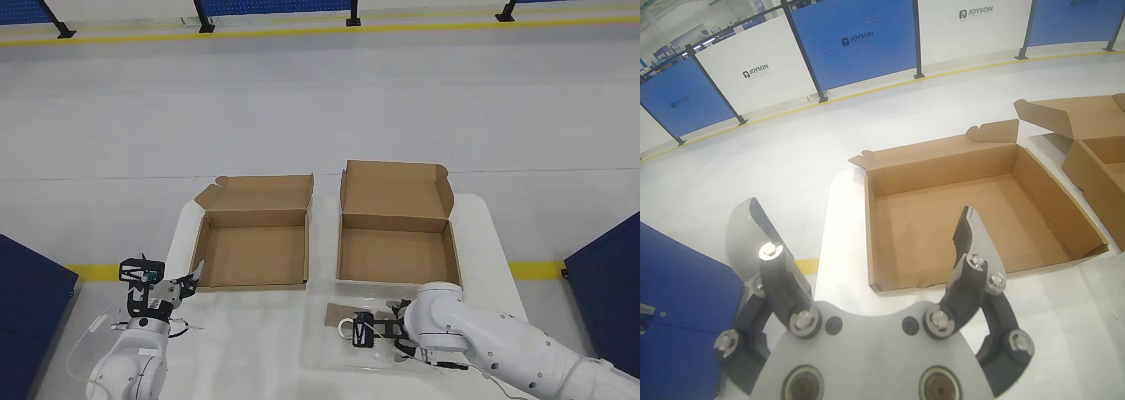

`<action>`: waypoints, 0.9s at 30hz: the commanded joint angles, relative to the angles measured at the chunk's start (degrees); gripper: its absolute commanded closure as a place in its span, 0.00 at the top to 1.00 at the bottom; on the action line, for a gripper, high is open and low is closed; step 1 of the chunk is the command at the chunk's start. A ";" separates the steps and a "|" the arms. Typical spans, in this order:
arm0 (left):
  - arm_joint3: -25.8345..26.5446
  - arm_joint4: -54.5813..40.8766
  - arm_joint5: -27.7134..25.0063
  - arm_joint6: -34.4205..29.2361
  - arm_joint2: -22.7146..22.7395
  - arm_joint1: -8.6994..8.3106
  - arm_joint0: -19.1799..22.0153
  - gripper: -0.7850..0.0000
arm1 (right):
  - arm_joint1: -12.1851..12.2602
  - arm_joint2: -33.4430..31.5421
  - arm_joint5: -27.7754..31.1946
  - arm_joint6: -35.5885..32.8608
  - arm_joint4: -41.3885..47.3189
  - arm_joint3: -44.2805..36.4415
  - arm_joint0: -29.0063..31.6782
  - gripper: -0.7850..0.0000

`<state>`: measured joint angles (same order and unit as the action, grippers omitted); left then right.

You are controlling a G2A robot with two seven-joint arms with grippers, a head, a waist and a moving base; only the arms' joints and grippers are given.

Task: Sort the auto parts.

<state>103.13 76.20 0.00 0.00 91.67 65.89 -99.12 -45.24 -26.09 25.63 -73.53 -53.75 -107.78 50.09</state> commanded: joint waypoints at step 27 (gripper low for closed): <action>0.00 0.00 0.00 0.00 0.00 0.00 0.00 1.00 | -1.97 1.00 0.28 -2.23 -0.43 3.06 1.46 0.57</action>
<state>103.13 76.20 0.00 0.00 91.67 65.89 -99.12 -47.15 -25.08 25.85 -75.60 -54.22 -104.86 51.49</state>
